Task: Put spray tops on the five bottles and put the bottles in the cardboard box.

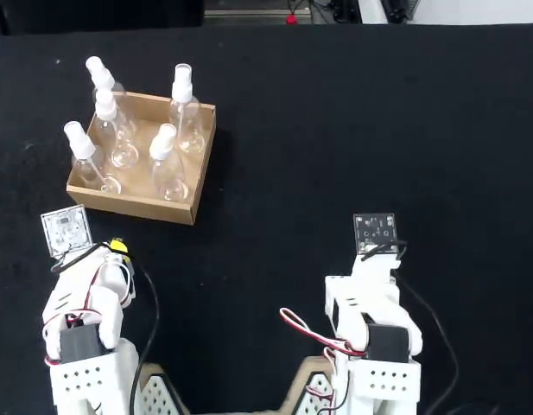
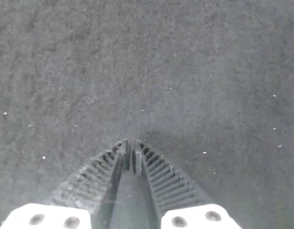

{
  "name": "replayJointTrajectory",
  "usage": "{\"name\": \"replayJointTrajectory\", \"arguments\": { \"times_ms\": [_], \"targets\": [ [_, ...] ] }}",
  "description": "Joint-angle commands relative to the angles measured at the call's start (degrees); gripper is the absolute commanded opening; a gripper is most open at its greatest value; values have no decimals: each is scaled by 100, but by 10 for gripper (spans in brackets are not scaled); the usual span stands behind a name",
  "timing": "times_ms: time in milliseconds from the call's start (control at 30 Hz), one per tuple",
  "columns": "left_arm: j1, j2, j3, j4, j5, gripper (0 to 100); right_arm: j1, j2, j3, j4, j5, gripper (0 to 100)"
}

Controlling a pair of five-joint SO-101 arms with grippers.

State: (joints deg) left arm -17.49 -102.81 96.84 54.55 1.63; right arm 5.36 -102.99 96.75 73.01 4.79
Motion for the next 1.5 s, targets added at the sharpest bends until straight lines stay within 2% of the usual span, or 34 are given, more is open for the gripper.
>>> {"name": "replayJointTrajectory", "arguments": {
  "times_ms": [0,167,367,1000,1100,1467],
  "targets": [
    [295,44,57,35,-9,95,-62,-303,-13,62,0,11],
    [426,44,57,62,-35,97,-62,-303,-13,62,0,11],
    [462,-9,57,1793,-26,96,-53,-303,-13,62,0,11],
    [523,9,57,1767,-35,93,-62,-303,-13,62,0,11],
    [532,26,57,1749,-35,19,-62,-303,-13,62,0,11],
    [523,0,57,1758,-9,29,-53,-303,-13,62,0,11]
  ]
}}
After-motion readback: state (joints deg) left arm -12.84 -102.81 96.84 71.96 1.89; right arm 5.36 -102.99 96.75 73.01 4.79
